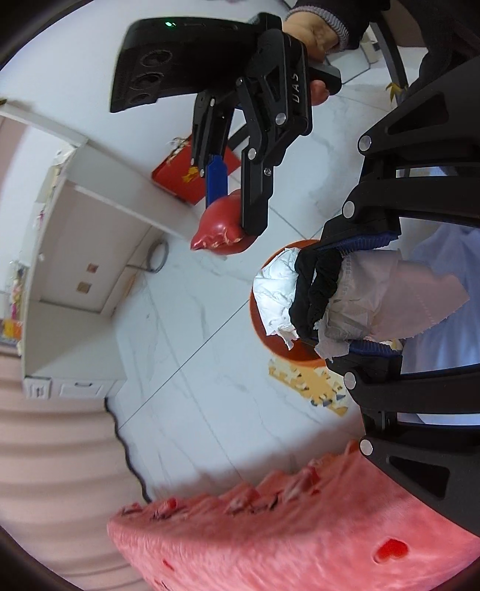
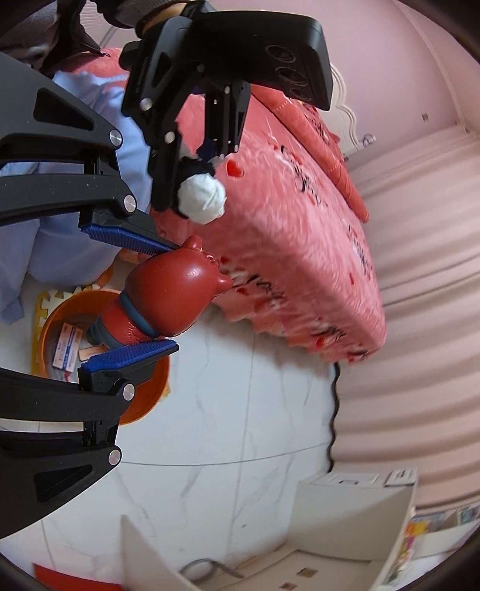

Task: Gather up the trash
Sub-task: 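Carry the tissue and red plush toy over the orange bucket with both tools, then open both tools to drop the tissue and plush into the bucket, then move both open tools back over the bed items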

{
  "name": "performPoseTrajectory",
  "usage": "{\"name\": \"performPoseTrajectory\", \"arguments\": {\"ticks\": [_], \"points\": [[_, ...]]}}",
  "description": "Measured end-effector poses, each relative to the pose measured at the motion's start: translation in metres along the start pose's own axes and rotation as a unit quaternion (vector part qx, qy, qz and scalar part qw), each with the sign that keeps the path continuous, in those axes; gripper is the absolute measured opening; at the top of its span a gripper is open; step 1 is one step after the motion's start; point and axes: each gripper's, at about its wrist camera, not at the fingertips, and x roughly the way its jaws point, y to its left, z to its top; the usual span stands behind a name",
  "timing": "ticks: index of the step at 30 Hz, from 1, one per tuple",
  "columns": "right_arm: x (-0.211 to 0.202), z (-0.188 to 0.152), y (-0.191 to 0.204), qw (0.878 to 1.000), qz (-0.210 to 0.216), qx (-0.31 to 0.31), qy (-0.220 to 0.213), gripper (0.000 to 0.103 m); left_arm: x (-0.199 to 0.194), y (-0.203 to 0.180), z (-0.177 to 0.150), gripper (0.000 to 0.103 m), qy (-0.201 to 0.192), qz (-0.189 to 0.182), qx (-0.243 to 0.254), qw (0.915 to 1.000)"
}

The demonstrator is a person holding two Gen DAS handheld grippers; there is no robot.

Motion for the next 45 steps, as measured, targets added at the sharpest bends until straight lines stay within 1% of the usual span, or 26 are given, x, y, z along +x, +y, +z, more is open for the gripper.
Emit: {"name": "performPoseTrajectory", "arguments": {"ticks": [6, 8, 9, 10, 12, 13, 14, 21, 23, 27, 30, 39, 41, 42, 43, 45], "points": [[0.018, -0.004, -0.020, 1.000, -0.005, 0.022, 0.013, 0.047, 0.030, 0.005, 0.009, 0.041, 0.022, -0.012, -0.007, 0.9997], [0.023, -0.005, -0.023, 0.999, -0.006, 0.028, 0.016, 0.047, 0.035, 0.007, 0.012, 0.044, 0.024, -0.010, -0.006, 0.9997], [0.026, -0.005, -0.024, 0.999, -0.007, 0.031, 0.018, 0.047, 0.037, 0.006, 0.011, 0.046, 0.024, -0.009, -0.006, 0.9996], [0.029, -0.005, -0.025, 0.999, -0.009, 0.032, 0.020, 0.047, 0.040, 0.006, 0.013, 0.050, 0.025, -0.005, -0.007, 0.9996], [0.032, -0.007, -0.026, 0.999, -0.012, 0.034, 0.024, 0.047, 0.043, 0.007, 0.012, 0.053, 0.027, -0.006, -0.009, 0.9996], [0.034, -0.007, -0.026, 0.999, -0.012, 0.036, 0.025, 0.047, 0.044, 0.008, 0.011, 0.059, 0.029, -0.005, -0.012, 0.9995], [0.038, -0.008, -0.028, 0.999, -0.012, 0.038, 0.028, 0.047, 0.045, 0.006, 0.012, 0.062, 0.028, -0.003, -0.013, 0.9995], [0.055, -0.013, -0.028, 0.998, -0.019, 0.038, 0.041, 0.049, 0.046, 0.009, 0.006, 0.063, 0.034, 0.001, -0.023, 0.9991], [0.061, -0.014, -0.030, 0.998, -0.023, 0.042, 0.046, 0.053, 0.045, 0.012, 0.005, 0.063, 0.035, 0.003, -0.029, 0.9989], [0.071, -0.014, -0.032, 0.997, -0.029, 0.046, 0.053, 0.054, 0.042, 0.015, 0.003, 0.063, 0.035, 0.007, -0.036, 0.9987], [0.074, -0.013, -0.031, 0.997, -0.031, 0.047, 0.053, 0.061, 0.042, 0.017, 0.001, 0.063, 0.035, 0.008, -0.042, 0.9985], [0.072, -0.011, -0.024, 0.997, -0.027, 0.045, 0.054, 0.061, 0.039, 0.018, -0.003, 0.063, 0.039, 0.009, -0.045, 0.9982], [0.071, -0.010, -0.021, 0.997, -0.025, 0.044, 0.052, 0.063, 0.037, 0.018, -0.004, 0.063, 0.038, 0.009, -0.045, 0.9983], [0.069, -0.009, -0.018, 0.998, -0.025, 0.042, 0.051, 0.063, 0.036, 0.017, -0.005, 0.066, 0.036, 0.010, -0.044, 0.9983], [0.068, -0.009, -0.016, 0.998, -0.025, 0.040, 0.049, 0.065, 0.034, 0.016, -0.005, 0.074, 0.034, 0.012, -0.044, 0.9984], [0.066, -0.007, -0.012, 0.998, -0.022, 0.037, 0.049, 0.065, 0.029, 0.016, -0.007, 0.075, 0.025, 0.013, -0.045, 0.9986]]}}
